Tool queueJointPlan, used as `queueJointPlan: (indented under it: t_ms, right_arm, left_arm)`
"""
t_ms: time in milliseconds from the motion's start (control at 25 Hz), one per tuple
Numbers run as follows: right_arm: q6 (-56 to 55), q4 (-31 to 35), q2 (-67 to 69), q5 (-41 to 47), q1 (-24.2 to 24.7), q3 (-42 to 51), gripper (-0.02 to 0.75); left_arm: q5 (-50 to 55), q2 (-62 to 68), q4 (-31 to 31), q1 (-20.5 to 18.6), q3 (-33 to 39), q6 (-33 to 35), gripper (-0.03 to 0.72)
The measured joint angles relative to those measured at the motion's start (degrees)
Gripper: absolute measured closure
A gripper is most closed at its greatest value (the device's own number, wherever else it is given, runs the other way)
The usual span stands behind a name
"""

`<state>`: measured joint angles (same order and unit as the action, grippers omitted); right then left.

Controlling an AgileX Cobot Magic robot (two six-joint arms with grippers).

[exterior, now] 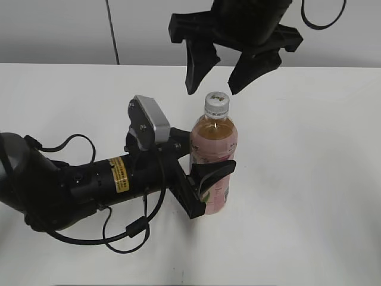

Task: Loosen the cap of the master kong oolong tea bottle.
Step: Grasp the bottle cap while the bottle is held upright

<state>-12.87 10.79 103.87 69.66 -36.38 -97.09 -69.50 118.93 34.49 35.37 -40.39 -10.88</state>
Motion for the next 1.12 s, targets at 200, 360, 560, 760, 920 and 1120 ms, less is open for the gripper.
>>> queueJointPlan:
  t_ms: [200,360,560,760,920,1120]
  right_arm:
    - [0.0,0.0,0.0,0.1,0.0,2.6,0.247]
    - [-0.1,0.0,0.1,0.1,0.0,2.8,0.250]
    - [0.1,0.0,0.1,0.1,0.0,2.8,0.399]
    - [5.3,0.7,0.1,0.1,0.0,2.8,0.454]
    - [21.0,0.9,0.1,0.1,0.0,2.8,0.454]
    - [57.1,1.5,0.0,0.0,0.0,2.8,0.456]
  left_arm:
    - [0.0,0.0,0.0,0.0,0.0,0.0,0.283]
    - [0.0,0.0,0.0,0.0,0.0,0.0,0.283]
    - [0.0,0.0,0.0,0.0,0.0,0.0,0.283]
    - [0.0,0.0,0.0,0.0,0.0,0.0,0.283]
    - [0.0,0.0,0.0,0.0,0.0,0.0,0.283]
    - [0.0,0.0,0.0,0.0,0.0,0.0,0.283]
